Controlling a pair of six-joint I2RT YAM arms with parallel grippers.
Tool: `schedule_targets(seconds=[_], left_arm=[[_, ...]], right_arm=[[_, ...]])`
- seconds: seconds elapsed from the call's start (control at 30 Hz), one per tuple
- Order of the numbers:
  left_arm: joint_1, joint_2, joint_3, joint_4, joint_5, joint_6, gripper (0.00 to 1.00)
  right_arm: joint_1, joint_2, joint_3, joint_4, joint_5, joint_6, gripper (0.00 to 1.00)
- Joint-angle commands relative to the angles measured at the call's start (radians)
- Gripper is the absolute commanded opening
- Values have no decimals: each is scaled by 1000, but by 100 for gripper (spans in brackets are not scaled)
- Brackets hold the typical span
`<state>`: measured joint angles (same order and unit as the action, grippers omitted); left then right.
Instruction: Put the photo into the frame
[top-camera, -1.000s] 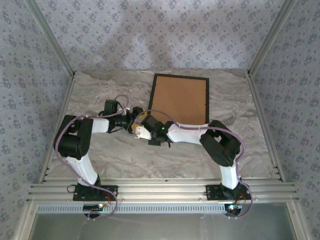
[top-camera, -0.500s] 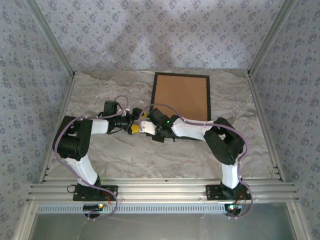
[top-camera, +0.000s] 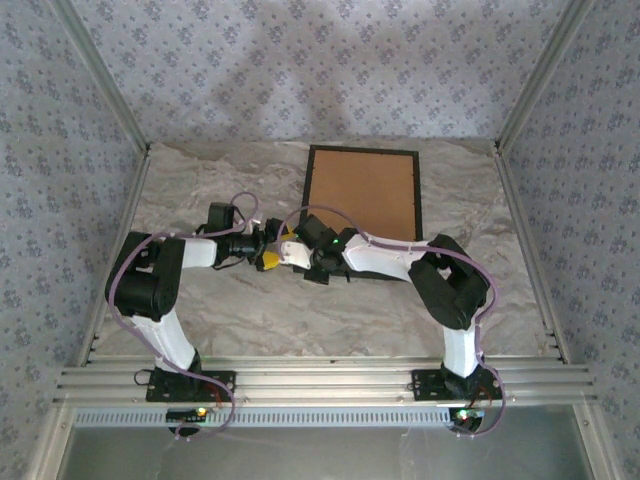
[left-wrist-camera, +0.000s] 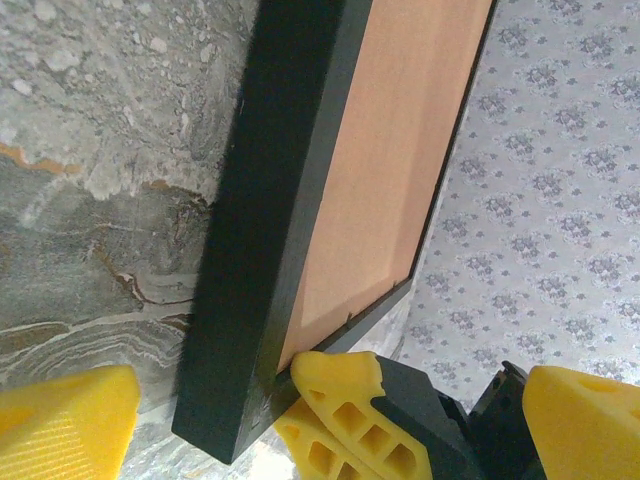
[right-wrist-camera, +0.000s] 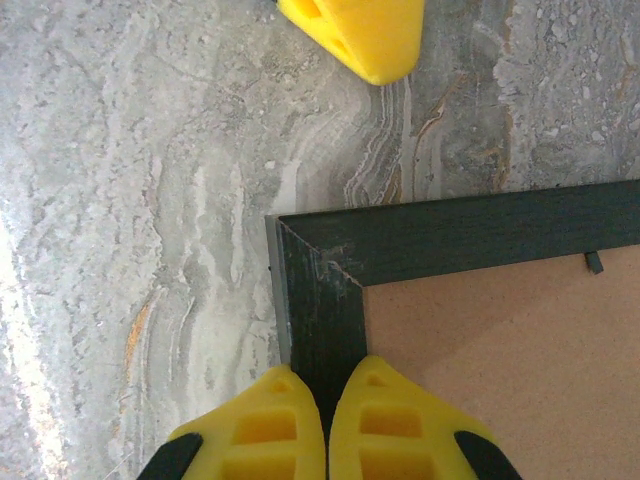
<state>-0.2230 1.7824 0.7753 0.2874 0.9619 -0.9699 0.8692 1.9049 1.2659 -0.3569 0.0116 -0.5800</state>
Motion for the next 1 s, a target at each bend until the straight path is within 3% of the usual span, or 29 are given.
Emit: schedule_targets(seconds=[0.0, 0.97], left_arm=[[-9, 15, 2, -36, 36, 21, 99], [-27, 23, 52, -99, 32, 70, 99]], right_arm=[[11, -42, 45, -24, -23, 28, 0], [22, -75, 40, -31, 17, 38, 0]])
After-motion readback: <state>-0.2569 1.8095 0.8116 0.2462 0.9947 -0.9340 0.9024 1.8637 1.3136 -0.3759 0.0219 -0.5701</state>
